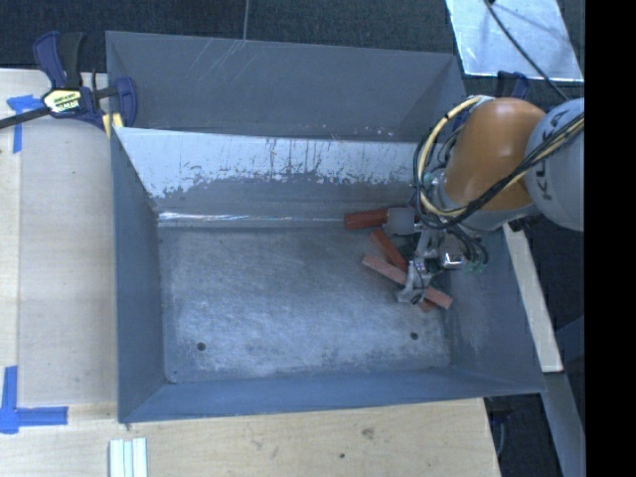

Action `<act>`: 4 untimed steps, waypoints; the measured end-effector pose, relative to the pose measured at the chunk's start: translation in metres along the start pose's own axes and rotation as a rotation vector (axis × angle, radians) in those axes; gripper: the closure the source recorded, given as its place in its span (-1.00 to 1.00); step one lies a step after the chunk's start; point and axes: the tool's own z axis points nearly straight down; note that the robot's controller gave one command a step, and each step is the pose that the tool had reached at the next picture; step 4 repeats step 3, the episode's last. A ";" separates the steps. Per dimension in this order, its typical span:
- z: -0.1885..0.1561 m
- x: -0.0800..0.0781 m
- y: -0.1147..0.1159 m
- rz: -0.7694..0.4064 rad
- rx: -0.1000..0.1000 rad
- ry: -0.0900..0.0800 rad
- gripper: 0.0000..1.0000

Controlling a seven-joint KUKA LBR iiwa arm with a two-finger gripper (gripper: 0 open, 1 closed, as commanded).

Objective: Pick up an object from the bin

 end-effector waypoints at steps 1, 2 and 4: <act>0.000 0.000 -0.001 0.003 -0.001 -0.002 1.00; -0.223 0.020 -0.006 0.019 0.005 -0.012 1.00; -0.206 0.008 -0.005 -0.456 0.004 -0.005 1.00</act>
Offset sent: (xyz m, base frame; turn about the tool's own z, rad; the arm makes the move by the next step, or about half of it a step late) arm 0.0000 0.0000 0.0000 0.0000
